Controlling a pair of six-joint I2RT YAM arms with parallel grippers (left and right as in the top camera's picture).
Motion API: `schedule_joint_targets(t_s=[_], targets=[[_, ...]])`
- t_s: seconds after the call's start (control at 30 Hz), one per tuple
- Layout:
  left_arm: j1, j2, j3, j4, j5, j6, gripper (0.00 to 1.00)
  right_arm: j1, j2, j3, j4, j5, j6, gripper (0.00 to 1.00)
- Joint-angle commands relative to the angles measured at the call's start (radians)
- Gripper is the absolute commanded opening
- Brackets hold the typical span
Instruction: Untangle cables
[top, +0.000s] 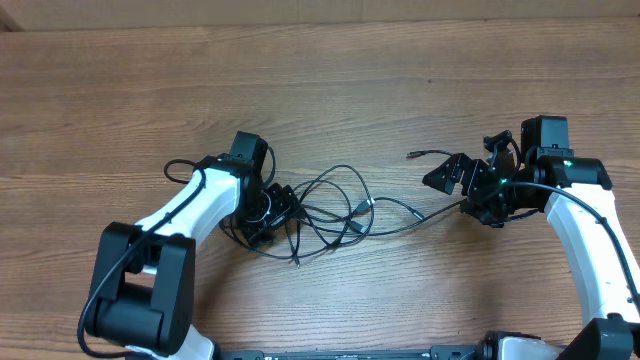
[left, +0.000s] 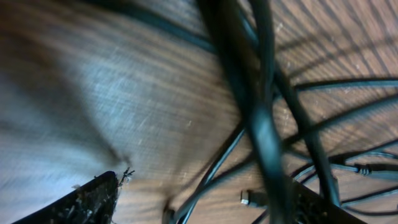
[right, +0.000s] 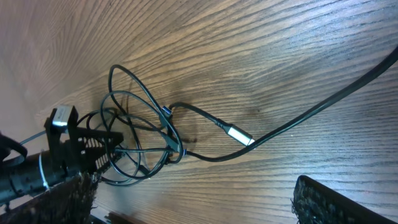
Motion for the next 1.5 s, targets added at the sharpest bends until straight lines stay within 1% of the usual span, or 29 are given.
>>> schedule_joint_targets(t_s=[0.0, 0.07, 0.2, 0.23, 0.37, 0.5, 0.57, 0.7, 0.8, 0.87, 0.97, 1.0, 1.07, 1.1, 1.13, 1.27, 1.3, 1.33, 1.47], targets=[[-0.003, 0.013, 0.008, 0.027, 0.048, -0.043, 0.69, 0.005, -0.016, 0.003, 0.006, 0.008, -0.005, 1.00], [-0.002, 0.013, 0.008, 0.058, 0.088, -0.069, 0.52, 0.005, -0.015, 0.003, 0.006, 0.014, -0.005, 1.00], [0.015, 0.012, 0.009, 0.114, 0.169, -0.078, 0.37, 0.005, -0.016, 0.003, 0.003, 0.034, -0.005, 1.00], [0.024, 0.010, 0.010, 0.126, 0.189, -0.077, 0.35, 0.005, -0.016, 0.003, 0.001, 0.033, -0.004, 1.00], [0.072, -0.004, 0.021, 0.126, 0.220, -0.059, 0.33, 0.005, -0.016, 0.003, -0.009, 0.034, -0.005, 1.00], [0.106, -0.037, 0.023, 0.089, 0.218, -0.031, 0.39, 0.005, -0.016, 0.003, -0.009, 0.034, -0.005, 1.00], [0.114, -0.055, 0.023, 0.087, 0.218, -0.021, 0.39, 0.005, -0.015, 0.003, -0.008, 0.034, -0.005, 1.00], [0.116, -0.084, 0.023, 0.108, 0.218, -0.017, 0.29, 0.005, -0.016, 0.003, -0.005, 0.034, -0.005, 1.00], [0.115, -0.087, 0.023, 0.128, 0.218, -0.017, 0.26, 0.005, -0.016, 0.003, -0.005, 0.033, -0.005, 1.00], [0.111, -0.087, 0.023, 0.130, 0.216, -0.017, 0.28, 0.005, -0.016, 0.003, -0.005, 0.033, -0.005, 1.00], [0.098, -0.087, 0.023, 0.130, 0.208, -0.007, 0.36, 0.005, -0.016, 0.003, -0.006, 0.033, -0.005, 1.00], [0.090, -0.087, 0.022, 0.128, 0.188, 0.001, 0.40, 0.005, -0.016, 0.003, -0.006, 0.033, -0.005, 1.00], [0.071, -0.086, 0.022, 0.114, 0.138, 0.005, 0.41, 0.005, -0.016, 0.003, -0.006, 0.033, -0.005, 1.00], [0.057, -0.086, 0.021, 0.111, 0.107, 0.005, 0.40, 0.005, -0.016, 0.003, -0.006, 0.033, -0.005, 1.00], [0.045, -0.086, 0.020, 0.108, 0.082, 0.005, 0.37, 0.005, -0.016, 0.003, -0.006, 0.033, -0.005, 1.00], [0.001, -0.086, 0.020, 0.140, 0.038, 0.005, 0.11, 0.005, -0.016, 0.003, -0.006, 0.034, -0.005, 1.00], [-0.003, -0.086, 0.020, 0.159, 0.029, 0.005, 0.06, 0.005, -0.016, 0.003, -0.006, 0.033, -0.005, 1.00], [-0.004, -0.086, 0.020, 0.175, 0.028, 0.005, 0.04, 0.005, -0.016, 0.003, -0.006, 0.034, -0.005, 1.00], [0.003, -0.087, 0.029, 0.213, 0.047, 0.017, 0.04, 0.005, -0.016, 0.003, -0.024, 0.033, -0.005, 1.00]])
